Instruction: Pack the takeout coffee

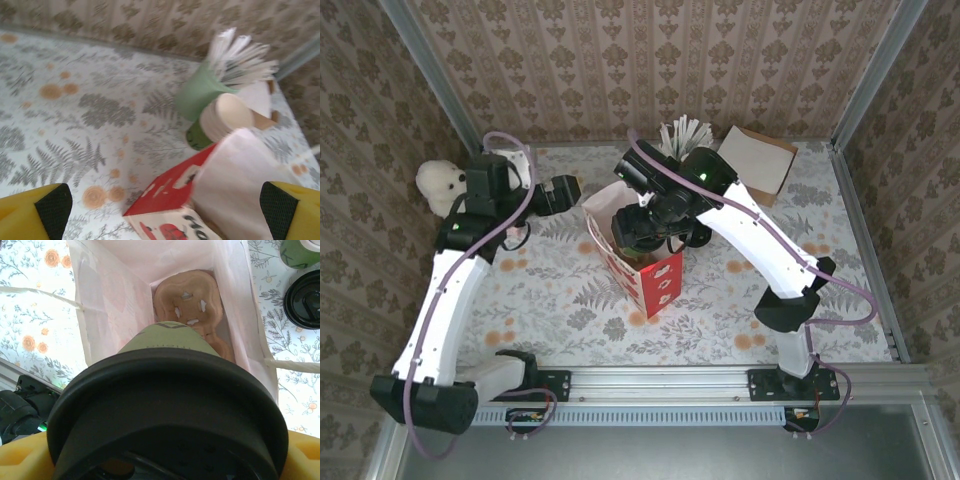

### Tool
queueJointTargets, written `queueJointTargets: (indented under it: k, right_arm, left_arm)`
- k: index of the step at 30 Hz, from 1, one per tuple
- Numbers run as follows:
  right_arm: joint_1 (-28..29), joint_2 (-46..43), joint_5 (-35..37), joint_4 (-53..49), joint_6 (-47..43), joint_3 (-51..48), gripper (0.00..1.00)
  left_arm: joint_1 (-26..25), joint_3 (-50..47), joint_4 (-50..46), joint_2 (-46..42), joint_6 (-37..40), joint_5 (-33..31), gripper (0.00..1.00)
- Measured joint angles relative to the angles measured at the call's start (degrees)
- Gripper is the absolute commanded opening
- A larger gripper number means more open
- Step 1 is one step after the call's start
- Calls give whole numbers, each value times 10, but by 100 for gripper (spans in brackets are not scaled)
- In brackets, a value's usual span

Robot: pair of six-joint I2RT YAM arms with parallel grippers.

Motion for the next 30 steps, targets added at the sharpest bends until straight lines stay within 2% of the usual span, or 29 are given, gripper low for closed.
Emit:
queueJointTargets:
  k: [6, 11, 22, 30]
  right_arm:
    - [0, 19, 0, 0, 0, 0, 67]
    - [0, 35, 2, 0, 3, 0, 68]
    - [0, 40, 6, 0, 5, -2, 68]
    - [0, 50, 27, 0, 6, -12, 68]
  left_arm:
    - [-7, 0, 14, -50, 45, 100, 94]
    - [-17, -6, 9, -63, 75, 165, 85]
    - [-18, -54, -2, -81, 120, 222, 48]
    - [-18, -71, -2, -97, 142, 250, 34]
